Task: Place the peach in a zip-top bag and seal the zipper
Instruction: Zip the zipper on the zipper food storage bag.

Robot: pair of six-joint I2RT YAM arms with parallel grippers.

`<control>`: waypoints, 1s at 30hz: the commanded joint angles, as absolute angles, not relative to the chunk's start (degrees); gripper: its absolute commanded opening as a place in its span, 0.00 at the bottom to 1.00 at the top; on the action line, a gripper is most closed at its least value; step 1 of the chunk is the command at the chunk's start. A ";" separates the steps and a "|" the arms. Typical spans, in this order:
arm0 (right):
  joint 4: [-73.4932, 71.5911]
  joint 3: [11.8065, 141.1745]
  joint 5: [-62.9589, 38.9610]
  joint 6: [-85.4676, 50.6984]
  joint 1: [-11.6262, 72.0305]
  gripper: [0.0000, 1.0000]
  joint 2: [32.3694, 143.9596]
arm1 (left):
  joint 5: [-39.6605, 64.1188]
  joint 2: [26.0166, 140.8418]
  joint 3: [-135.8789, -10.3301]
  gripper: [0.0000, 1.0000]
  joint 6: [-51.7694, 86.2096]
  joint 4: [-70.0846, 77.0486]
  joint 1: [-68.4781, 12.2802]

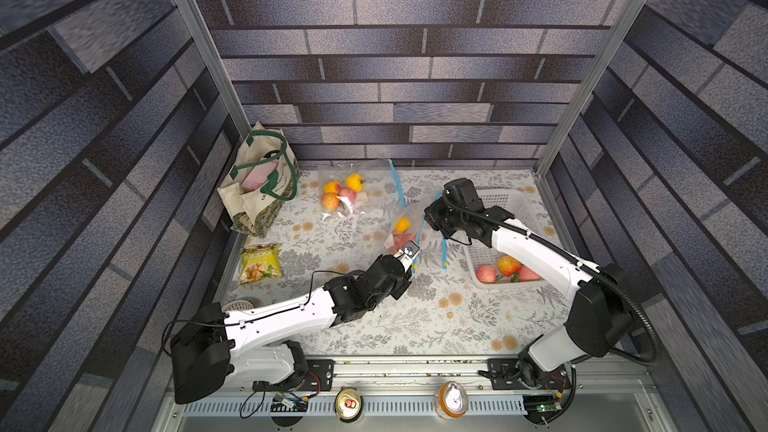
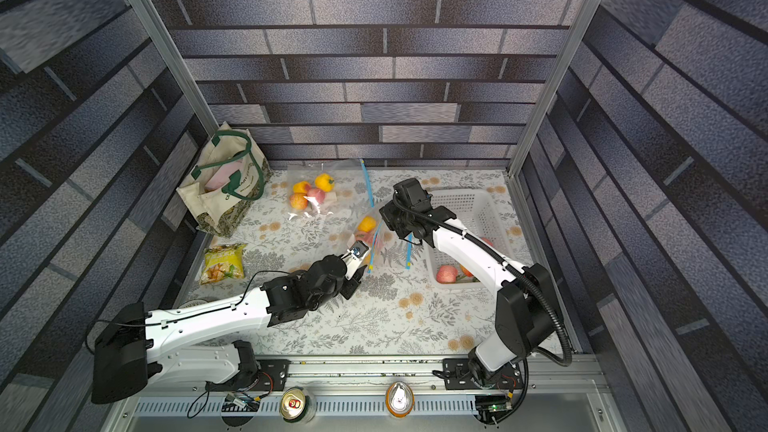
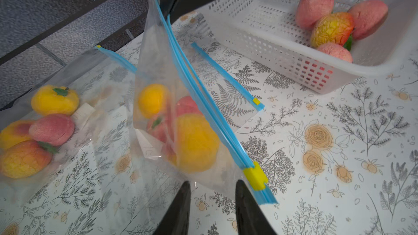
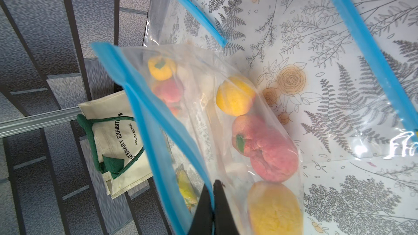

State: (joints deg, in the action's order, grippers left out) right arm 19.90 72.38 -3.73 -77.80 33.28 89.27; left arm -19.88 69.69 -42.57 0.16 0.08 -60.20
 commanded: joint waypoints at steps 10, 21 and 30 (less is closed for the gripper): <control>18.46 74.88 -4.74 -79.57 32.35 0.00 91.44 | -19.76 69.12 -42.68 0.40 -4.08 -7.29 -61.82; 17.54 74.71 -5.43 -81.42 32.36 0.00 91.60 | -22.58 75.92 -45.84 0.37 -4.54 0.84 -63.27; 17.58 73.80 -5.26 -81.36 32.34 0.00 90.76 | -23.19 74.88 -45.14 0.15 -2.45 1.99 -61.88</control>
